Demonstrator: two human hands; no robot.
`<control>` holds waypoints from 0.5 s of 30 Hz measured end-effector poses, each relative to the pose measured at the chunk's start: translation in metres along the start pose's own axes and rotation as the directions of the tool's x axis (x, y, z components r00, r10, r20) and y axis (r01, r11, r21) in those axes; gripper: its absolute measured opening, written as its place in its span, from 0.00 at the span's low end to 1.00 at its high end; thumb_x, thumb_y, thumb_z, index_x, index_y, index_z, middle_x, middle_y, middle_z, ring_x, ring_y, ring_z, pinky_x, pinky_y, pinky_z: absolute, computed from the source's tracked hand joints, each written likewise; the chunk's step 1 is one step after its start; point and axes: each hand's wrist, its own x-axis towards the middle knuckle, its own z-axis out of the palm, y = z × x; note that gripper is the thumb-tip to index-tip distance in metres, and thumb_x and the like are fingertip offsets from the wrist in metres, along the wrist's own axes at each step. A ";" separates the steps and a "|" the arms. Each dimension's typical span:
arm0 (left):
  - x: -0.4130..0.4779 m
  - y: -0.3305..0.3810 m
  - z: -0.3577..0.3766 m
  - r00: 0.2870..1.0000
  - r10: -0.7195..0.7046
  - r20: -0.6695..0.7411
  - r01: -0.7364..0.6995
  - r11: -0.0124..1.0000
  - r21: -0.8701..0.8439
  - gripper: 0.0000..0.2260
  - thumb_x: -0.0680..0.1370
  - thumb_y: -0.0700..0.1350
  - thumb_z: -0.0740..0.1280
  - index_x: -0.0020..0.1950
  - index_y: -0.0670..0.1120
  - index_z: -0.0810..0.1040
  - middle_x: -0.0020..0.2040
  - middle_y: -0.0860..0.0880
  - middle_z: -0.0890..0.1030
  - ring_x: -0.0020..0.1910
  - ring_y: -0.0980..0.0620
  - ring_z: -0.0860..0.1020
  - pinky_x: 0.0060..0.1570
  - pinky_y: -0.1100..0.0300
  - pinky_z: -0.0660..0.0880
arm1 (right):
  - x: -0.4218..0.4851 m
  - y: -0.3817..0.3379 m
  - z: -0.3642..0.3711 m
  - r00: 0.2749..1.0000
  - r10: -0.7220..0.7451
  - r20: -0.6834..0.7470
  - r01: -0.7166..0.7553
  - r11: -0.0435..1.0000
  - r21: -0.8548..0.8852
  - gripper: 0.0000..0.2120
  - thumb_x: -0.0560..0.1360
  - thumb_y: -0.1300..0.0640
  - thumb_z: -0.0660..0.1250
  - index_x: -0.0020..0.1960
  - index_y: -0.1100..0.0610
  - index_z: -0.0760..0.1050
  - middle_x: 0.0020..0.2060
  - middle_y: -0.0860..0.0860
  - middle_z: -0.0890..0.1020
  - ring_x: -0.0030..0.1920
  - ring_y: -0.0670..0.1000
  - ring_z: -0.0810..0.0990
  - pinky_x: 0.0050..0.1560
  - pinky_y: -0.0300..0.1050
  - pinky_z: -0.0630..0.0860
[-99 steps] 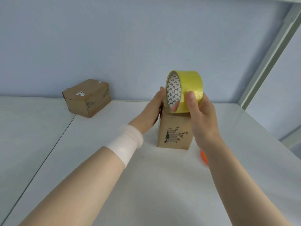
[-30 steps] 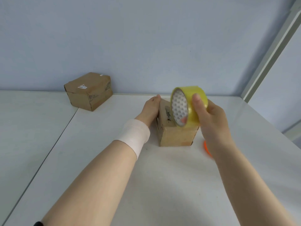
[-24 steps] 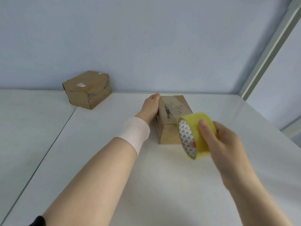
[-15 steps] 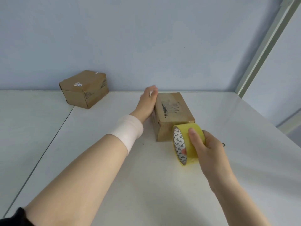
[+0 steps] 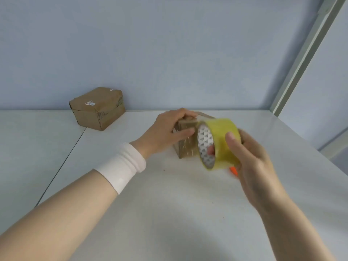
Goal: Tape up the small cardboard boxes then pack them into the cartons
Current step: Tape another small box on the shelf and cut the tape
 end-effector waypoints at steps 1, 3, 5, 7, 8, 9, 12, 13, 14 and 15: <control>0.002 0.006 -0.003 0.997 -0.070 -0.033 0.064 0.987 -0.148 0.08 0.74 0.55 0.64 0.52 0.61 0.75 0.49 0.61 0.79 0.49 0.61 0.76 0.50 0.67 0.71 | 0.008 -0.009 0.000 0.998 -0.052 0.034 0.051 0.999 0.017 0.10 0.72 0.51 0.64 0.48 0.56 0.76 0.35 0.47 0.83 0.35 0.43 0.80 0.36 0.33 0.73; 0.011 0.012 -0.006 0.973 -0.216 -0.076 0.170 0.904 -0.393 0.03 0.75 0.52 0.63 0.44 0.58 0.76 0.39 0.59 0.78 0.40 0.60 0.75 0.41 0.67 0.69 | 0.029 -0.024 0.003 0.991 -0.125 0.055 0.126 0.992 -0.001 0.13 0.71 0.52 0.64 0.52 0.58 0.75 0.41 0.50 0.83 0.43 0.48 0.82 0.44 0.41 0.77; 0.020 0.014 -0.002 0.929 -0.355 -0.102 0.257 0.821 -0.510 0.07 0.78 0.49 0.63 0.43 0.49 0.75 0.39 0.54 0.77 0.39 0.57 0.74 0.42 0.63 0.68 | 0.051 -0.029 0.010 0.989 -0.142 0.038 0.144 0.988 -0.062 0.14 0.72 0.50 0.64 0.53 0.58 0.75 0.41 0.49 0.85 0.43 0.50 0.83 0.47 0.46 0.79; 0.030 0.016 0.004 0.872 -0.475 -0.120 0.310 0.725 -0.615 0.07 0.78 0.47 0.63 0.46 0.44 0.74 0.43 0.49 0.77 0.43 0.54 0.75 0.46 0.60 0.69 | 0.070 -0.026 0.018 0.990 -0.143 -0.007 0.141 0.981 -0.130 0.16 0.76 0.47 0.61 0.50 0.61 0.75 0.36 0.50 0.84 0.41 0.51 0.83 0.51 0.52 0.78; 0.035 0.017 0.008 0.846 -0.518 -0.129 0.307 0.670 -0.676 0.07 0.78 0.46 0.63 0.47 0.42 0.74 0.44 0.48 0.77 0.44 0.53 0.75 0.47 0.60 0.70 | 0.078 -0.021 0.020 0.989 -0.144 -0.032 0.137 0.979 -0.152 0.17 0.78 0.47 0.60 0.49 0.62 0.74 0.33 0.50 0.84 0.40 0.51 0.82 0.52 0.53 0.77; 0.039 0.017 0.011 0.823 -0.552 -0.135 0.296 0.618 -0.728 0.06 0.78 0.44 0.63 0.46 0.42 0.74 0.43 0.47 0.76 0.44 0.52 0.74 0.46 0.60 0.70 | 0.084 -0.017 0.021 0.988 -0.139 -0.061 0.128 0.980 -0.151 0.17 0.79 0.47 0.59 0.49 0.61 0.74 0.31 0.49 0.83 0.38 0.50 0.82 0.51 0.52 0.78; 0.050 0.016 0.017 0.770 -0.621 -0.147 0.269 0.525 -0.807 0.08 0.77 0.41 0.63 0.38 0.45 0.71 0.38 0.48 0.74 0.39 0.52 0.72 0.42 0.58 0.69 | 0.100 -0.011 0.023 0.986 -0.111 -0.127 0.094 0.986 -0.135 0.15 0.79 0.47 0.58 0.47 0.59 0.74 0.28 0.47 0.83 0.35 0.46 0.82 0.45 0.42 0.79; 0.052 0.014 0.017 0.765 -0.628 -0.143 0.269 0.514 -0.815 0.09 0.77 0.40 0.62 0.37 0.45 0.71 0.37 0.48 0.74 0.39 0.51 0.72 0.41 0.58 0.68 | 0.102 -0.012 0.023 0.986 -0.101 -0.129 0.081 0.985 -0.149 0.14 0.79 0.47 0.59 0.48 0.58 0.74 0.28 0.46 0.83 0.35 0.44 0.82 0.44 0.40 0.79; 0.054 0.012 0.017 0.767 -0.629 -0.131 0.275 0.505 -0.818 0.09 0.77 0.40 0.62 0.36 0.45 0.72 0.36 0.48 0.74 0.39 0.51 0.72 0.41 0.58 0.68 | 0.103 -0.013 0.023 0.987 -0.096 -0.131 0.073 0.983 -0.168 0.13 0.79 0.48 0.60 0.47 0.58 0.74 0.28 0.44 0.82 0.34 0.43 0.81 0.43 0.40 0.78; 0.056 0.010 0.016 0.770 -0.628 -0.110 0.290 0.500 -0.816 0.09 0.77 0.40 0.62 0.36 0.45 0.72 0.37 0.48 0.74 0.38 0.51 0.72 0.40 0.59 0.69 | 0.102 -0.016 0.022 0.985 -0.102 -0.137 0.076 0.980 -0.184 0.12 0.79 0.49 0.61 0.46 0.57 0.74 0.27 0.43 0.82 0.33 0.42 0.81 0.42 0.40 0.78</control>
